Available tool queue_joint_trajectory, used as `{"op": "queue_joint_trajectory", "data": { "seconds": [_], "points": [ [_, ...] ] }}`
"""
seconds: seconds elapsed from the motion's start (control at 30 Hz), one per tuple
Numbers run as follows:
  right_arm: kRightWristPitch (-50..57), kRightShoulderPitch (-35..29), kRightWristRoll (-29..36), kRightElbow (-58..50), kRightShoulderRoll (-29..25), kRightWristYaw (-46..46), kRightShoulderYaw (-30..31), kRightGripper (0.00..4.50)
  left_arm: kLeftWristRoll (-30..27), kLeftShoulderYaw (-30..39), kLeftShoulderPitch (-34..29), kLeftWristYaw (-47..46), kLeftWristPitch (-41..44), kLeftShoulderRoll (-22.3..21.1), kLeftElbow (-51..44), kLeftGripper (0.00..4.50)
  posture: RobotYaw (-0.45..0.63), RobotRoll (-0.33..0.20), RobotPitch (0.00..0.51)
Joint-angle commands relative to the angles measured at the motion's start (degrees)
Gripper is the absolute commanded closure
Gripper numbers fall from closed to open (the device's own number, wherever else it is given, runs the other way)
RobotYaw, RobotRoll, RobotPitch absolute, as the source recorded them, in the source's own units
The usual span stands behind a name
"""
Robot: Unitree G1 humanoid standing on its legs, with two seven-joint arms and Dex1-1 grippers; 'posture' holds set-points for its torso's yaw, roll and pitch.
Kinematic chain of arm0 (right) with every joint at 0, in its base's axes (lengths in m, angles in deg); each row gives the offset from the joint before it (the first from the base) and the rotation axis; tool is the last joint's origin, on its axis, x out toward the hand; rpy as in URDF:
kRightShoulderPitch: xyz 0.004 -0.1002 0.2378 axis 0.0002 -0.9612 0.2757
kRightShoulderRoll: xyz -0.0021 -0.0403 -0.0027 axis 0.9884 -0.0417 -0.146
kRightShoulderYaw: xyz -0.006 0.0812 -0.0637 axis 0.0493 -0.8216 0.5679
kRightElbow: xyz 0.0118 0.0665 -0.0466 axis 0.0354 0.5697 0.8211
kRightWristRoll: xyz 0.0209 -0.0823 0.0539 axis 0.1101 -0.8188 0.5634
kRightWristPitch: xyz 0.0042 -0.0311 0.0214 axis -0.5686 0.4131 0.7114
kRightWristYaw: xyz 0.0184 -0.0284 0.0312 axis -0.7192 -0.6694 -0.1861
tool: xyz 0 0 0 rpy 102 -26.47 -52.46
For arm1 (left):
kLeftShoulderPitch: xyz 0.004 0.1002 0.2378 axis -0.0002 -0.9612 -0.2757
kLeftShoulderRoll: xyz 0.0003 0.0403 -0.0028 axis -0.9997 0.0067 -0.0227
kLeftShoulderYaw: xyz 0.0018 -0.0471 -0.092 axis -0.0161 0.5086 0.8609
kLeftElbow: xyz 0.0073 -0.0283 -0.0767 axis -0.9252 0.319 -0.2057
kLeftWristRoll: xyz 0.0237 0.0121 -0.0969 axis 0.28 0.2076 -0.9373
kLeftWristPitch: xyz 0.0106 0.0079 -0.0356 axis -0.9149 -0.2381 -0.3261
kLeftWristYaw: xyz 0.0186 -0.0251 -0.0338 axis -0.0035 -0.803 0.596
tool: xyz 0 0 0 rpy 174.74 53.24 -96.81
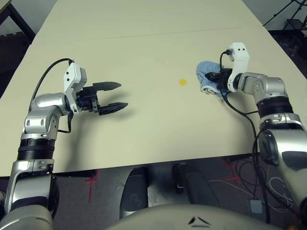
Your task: Wipe the water off the table with a rag.
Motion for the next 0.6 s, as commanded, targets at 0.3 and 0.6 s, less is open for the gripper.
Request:
{"op": "queue_joint_trajectory", "data": {
  "seconds": [0.3,0.6],
  "points": [
    [-0.1,2.8,-0.8,4.5,13.2,-2.3,1.0,4.47,3.6,-1.3,1.2,1.0,-4.6,-0.2,4.2,0.00,0.14,0.000,0.182],
    [0.0,5.4,-2.1,5.8,22.1,-2.3,3.2,4.47,3.6,-1.3,1.2,0.6,-4.9,0.1,4.4,0.00,0.15,0.000,0.188]
  ]
}}
